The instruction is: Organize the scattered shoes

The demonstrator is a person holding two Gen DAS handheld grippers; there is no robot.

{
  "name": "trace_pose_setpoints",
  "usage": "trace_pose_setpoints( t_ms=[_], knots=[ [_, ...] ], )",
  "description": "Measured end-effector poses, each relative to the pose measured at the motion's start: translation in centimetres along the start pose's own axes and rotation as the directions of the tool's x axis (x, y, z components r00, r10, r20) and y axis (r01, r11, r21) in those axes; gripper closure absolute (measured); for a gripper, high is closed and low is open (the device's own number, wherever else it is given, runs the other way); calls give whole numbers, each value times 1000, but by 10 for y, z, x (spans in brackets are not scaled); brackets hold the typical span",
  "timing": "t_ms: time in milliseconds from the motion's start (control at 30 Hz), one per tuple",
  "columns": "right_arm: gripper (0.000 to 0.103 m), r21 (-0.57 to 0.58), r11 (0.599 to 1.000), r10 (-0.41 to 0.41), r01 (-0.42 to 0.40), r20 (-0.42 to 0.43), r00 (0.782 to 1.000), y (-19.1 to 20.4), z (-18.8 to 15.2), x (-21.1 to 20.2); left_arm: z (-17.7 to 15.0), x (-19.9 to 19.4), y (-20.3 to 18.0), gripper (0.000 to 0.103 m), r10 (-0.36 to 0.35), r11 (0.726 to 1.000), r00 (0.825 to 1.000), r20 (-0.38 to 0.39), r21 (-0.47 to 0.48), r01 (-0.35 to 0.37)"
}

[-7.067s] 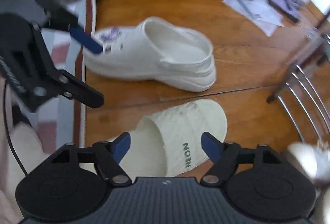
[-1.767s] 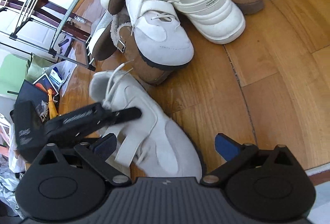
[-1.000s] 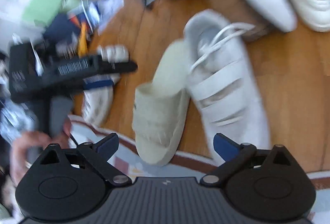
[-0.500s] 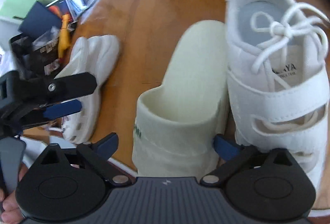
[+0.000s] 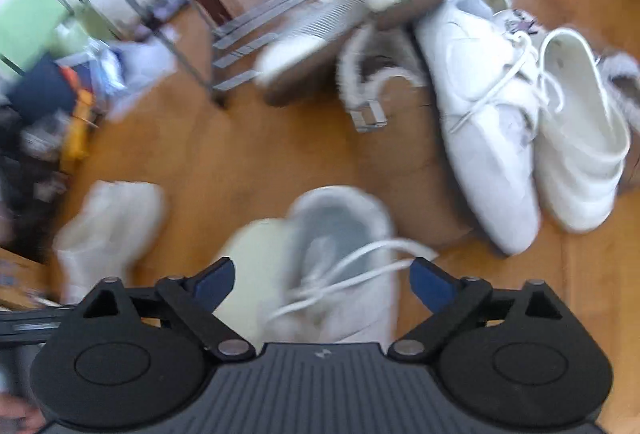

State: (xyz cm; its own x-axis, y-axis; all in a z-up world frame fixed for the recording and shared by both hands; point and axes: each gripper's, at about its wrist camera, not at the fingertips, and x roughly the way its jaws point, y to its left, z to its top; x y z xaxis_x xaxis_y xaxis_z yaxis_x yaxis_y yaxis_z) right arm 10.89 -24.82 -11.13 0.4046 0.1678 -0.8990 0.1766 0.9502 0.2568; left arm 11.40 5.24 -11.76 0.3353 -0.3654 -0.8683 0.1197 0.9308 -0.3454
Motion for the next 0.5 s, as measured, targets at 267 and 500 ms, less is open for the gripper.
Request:
trace_pose_setpoints(
  t_ms=[267, 500],
  knots=[
    [65, 180, 984, 20, 1, -116, 993, -36, -13, 59, -18, 12, -8, 3, -24, 999, 1000, -20, 48, 25],
    [73, 219, 975, 56, -41, -64, 996, -57, -29, -3, -18, 11, 9, 3, -76, 997, 997, -15, -10, 75]
  ],
)
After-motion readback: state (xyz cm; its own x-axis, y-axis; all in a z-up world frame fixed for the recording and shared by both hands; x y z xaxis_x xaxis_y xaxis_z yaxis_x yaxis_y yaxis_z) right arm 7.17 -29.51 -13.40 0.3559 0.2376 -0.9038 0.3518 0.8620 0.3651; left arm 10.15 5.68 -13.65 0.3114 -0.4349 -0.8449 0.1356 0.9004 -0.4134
